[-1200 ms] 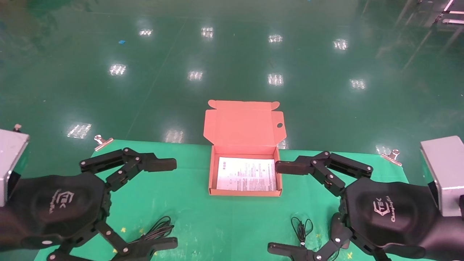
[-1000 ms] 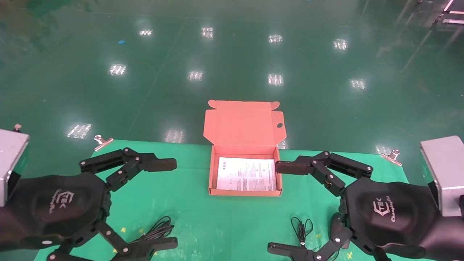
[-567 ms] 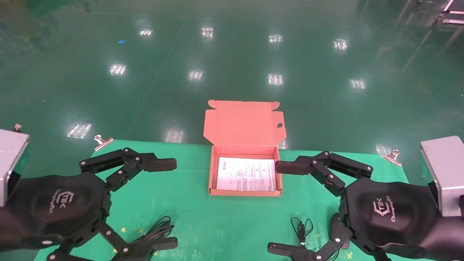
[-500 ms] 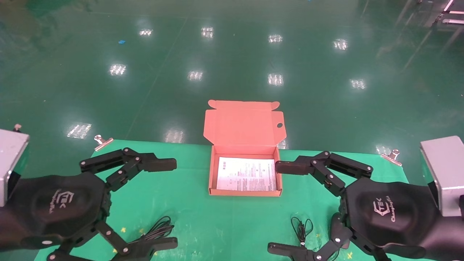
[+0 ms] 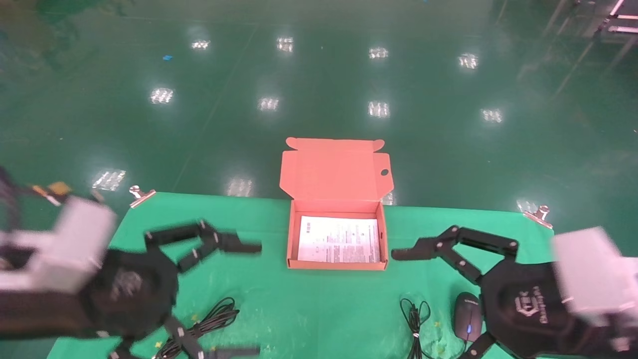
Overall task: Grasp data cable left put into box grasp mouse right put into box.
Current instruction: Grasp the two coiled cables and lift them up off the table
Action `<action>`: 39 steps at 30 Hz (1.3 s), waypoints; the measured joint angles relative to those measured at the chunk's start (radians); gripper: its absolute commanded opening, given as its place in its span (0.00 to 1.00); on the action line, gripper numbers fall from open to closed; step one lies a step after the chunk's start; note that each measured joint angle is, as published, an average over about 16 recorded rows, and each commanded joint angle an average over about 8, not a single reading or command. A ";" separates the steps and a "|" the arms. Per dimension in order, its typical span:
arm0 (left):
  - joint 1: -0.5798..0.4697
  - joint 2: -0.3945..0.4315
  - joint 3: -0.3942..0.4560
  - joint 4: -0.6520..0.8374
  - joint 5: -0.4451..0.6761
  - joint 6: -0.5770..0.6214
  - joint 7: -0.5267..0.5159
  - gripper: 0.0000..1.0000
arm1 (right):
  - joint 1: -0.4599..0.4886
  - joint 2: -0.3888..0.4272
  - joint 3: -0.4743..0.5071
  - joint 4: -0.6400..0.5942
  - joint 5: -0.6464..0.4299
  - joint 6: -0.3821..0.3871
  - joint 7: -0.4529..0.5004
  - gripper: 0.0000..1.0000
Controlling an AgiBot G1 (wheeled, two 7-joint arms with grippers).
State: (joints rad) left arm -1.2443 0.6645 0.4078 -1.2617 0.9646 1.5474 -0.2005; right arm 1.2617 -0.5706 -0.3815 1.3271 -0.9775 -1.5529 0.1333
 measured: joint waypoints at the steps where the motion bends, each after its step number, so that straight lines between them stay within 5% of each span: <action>1: -0.017 0.006 0.017 0.003 0.028 0.005 0.000 1.00 | 0.023 -0.001 -0.020 0.003 -0.030 -0.006 -0.009 1.00; 12: -0.156 0.077 0.203 0.065 0.311 0.019 0.028 1.00 | 0.285 -0.064 -0.332 0.014 -0.390 -0.026 -0.173 1.00; 20: -0.198 0.140 0.311 0.161 0.497 -0.028 0.063 1.00 | 0.376 -0.151 -0.544 0.022 -0.658 0.025 -0.322 1.00; 28: -0.191 0.213 0.386 0.272 0.676 -0.128 0.025 1.00 | 0.325 -0.223 -0.650 0.028 -0.858 0.161 -0.439 1.00; 39: -0.151 0.295 0.448 0.390 0.852 -0.273 -0.100 1.00 | 0.168 -0.257 -0.691 0.021 -0.991 0.393 -0.504 1.00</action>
State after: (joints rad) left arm -1.3956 0.9590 0.8555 -0.8713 1.8162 1.2740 -0.3003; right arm 1.4302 -0.8273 -1.0726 1.3478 -1.9681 -1.1602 -0.3707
